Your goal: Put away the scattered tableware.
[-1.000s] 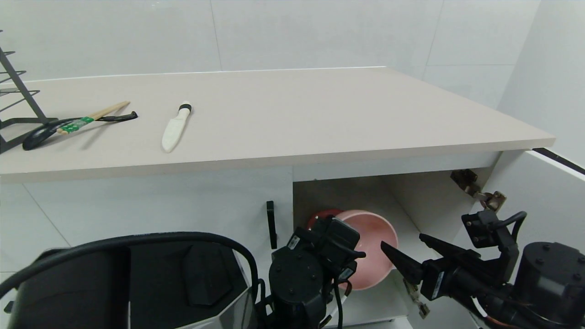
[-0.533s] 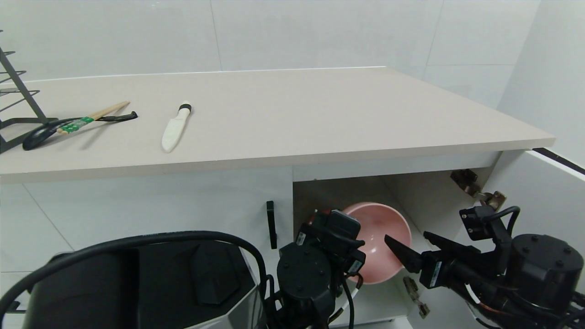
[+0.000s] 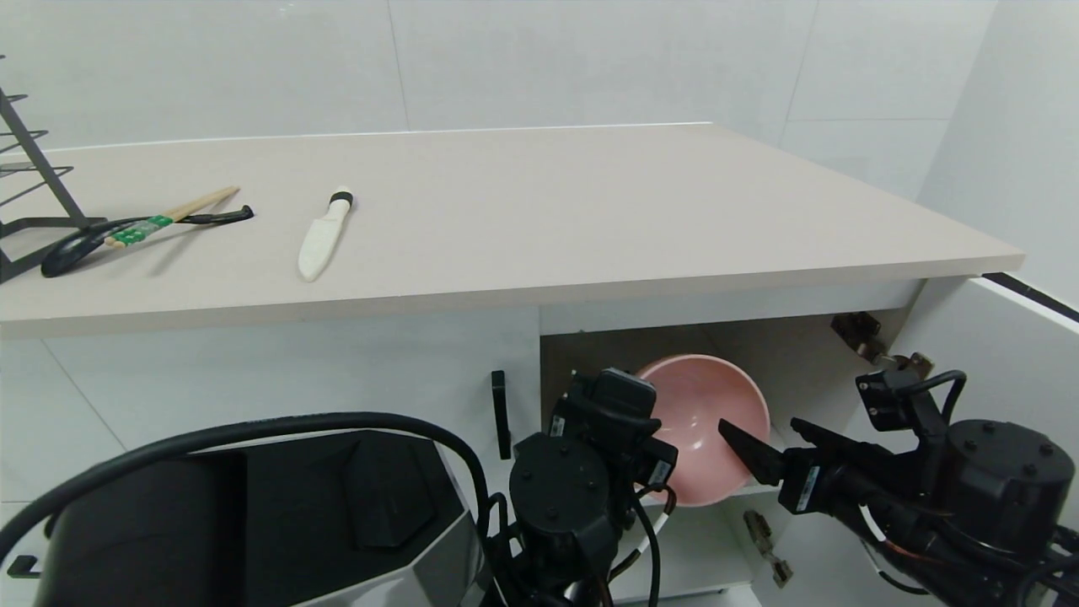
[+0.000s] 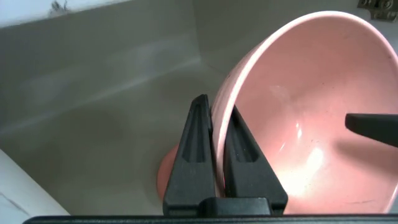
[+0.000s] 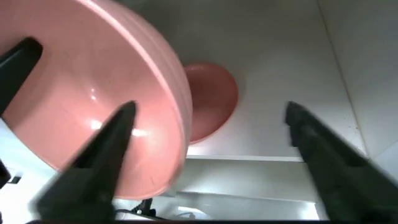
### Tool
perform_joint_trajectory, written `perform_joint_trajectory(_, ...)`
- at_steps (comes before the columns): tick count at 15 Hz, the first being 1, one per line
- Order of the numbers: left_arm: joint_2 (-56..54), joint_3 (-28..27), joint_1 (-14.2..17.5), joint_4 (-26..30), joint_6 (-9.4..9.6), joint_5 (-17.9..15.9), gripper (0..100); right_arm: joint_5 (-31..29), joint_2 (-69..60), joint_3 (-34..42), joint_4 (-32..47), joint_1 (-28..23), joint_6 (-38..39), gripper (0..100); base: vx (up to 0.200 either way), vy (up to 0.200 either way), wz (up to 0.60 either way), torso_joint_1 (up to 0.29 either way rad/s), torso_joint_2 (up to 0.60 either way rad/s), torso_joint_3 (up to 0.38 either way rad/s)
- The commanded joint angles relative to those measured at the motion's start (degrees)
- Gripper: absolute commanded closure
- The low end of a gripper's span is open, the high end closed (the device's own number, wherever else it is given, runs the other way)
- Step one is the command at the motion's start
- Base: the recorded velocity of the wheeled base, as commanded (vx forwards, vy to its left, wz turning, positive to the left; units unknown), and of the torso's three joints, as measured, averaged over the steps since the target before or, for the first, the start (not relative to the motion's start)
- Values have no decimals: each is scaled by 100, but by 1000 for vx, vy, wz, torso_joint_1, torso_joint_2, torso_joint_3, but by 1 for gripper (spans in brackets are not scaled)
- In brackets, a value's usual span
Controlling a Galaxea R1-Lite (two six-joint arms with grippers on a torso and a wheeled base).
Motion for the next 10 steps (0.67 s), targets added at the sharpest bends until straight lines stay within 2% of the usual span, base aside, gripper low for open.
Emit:
perform_joint_trajectory(1, -36, -21, -1, -6, -3, 1, 100, 1, 8, -9, -6, -18, 3, 100, 0, 0, 0, 0, 0, 0)
perform_joint_trajectory(3, -36, -38, -18, -6, -20, 1, 100, 1, 0, 0, -6, 26, 64, 100, 0, 0, 0, 0, 0, 0)
perform_joint_trajectory(6, -27, -47, -115, -6, -20, 1, 100, 1, -9, 61, -6, 369, 55, 100, 0, 0, 0, 0, 0, 0)
perform_joint_trajectory(7, -27, -38, -141, -6, -38, -17, 0, 1, -18, 88, -6, 421, 55, 100, 0, 0, 0, 0, 0, 0)
perform_joint_trajectory(10, -62, 14, -247, -6, -12, -35, 0, 1, 61, 88, -6, 342, 55, 100, 0, 0, 0, 0, 0, 0)
